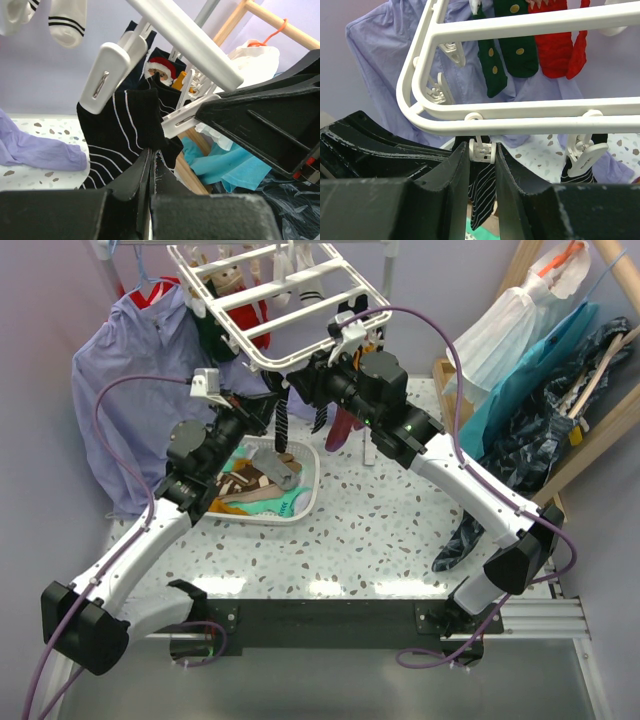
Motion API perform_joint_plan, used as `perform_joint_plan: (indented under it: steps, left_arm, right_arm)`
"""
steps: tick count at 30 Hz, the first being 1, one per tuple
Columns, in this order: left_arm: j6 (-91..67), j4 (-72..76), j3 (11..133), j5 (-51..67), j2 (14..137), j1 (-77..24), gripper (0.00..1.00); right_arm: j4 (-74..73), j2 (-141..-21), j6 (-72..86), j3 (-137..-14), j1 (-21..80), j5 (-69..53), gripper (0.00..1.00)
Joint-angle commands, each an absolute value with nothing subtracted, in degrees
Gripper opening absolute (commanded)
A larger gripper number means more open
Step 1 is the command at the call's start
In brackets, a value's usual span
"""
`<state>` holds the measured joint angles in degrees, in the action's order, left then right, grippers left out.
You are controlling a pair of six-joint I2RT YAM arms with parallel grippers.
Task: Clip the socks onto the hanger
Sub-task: Clamp the sock onto the hanger.
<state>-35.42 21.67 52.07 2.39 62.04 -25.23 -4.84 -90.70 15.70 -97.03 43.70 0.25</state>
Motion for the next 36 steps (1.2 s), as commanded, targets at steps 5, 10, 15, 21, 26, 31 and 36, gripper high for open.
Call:
perform_joint_plan:
  steps: [5, 10, 15, 21, 26, 31, 36]
  left_arm:
    - [-35.8, 27.0, 54.6, 3.6, 62.4, -26.2, 0.00]
    - [-35.9, 28.1, 54.6, 3.6, 62.5, -26.6, 0.00]
    - [-35.8, 28.7, 54.5, 3.6, 62.6, -26.9, 0.00]
    - [-34.5, 27.7, 54.3, 3.5, 62.8, -26.9, 0.13]
    - [-32.7, 27.4, 52.8, 3.1, 61.5, -27.0, 0.32]
    - [-28.6, 25.3, 51.8, 1.3, 58.3, -26.9, 0.56]
    - [-20.2, 18.7, 52.5, 0.2, 55.0, -26.6, 0.71]
  right_arm:
    - [-3.9, -90.2, 17.1, -97.0, 43.6, -1.6, 0.00]
    - [-3.8, -90.1, 17.2, -96.9, 43.5, -1.6, 0.00]
    - [-3.8, -89.8, 17.2, -96.4, 43.5, -1.5, 0.00]
    - [-3.5, -89.1, 16.3, -95.6, 43.4, -0.4, 0.46]
    - [-3.7, -88.0, 14.7, -94.4, 43.3, 3.2, 0.59]
    - [-2.9, -87.3, 14.0, -92.6, 42.8, 5.4, 0.63]
    - [-2.5, -86.7, 14.0, -91.7, 41.4, 7.7, 0.68]
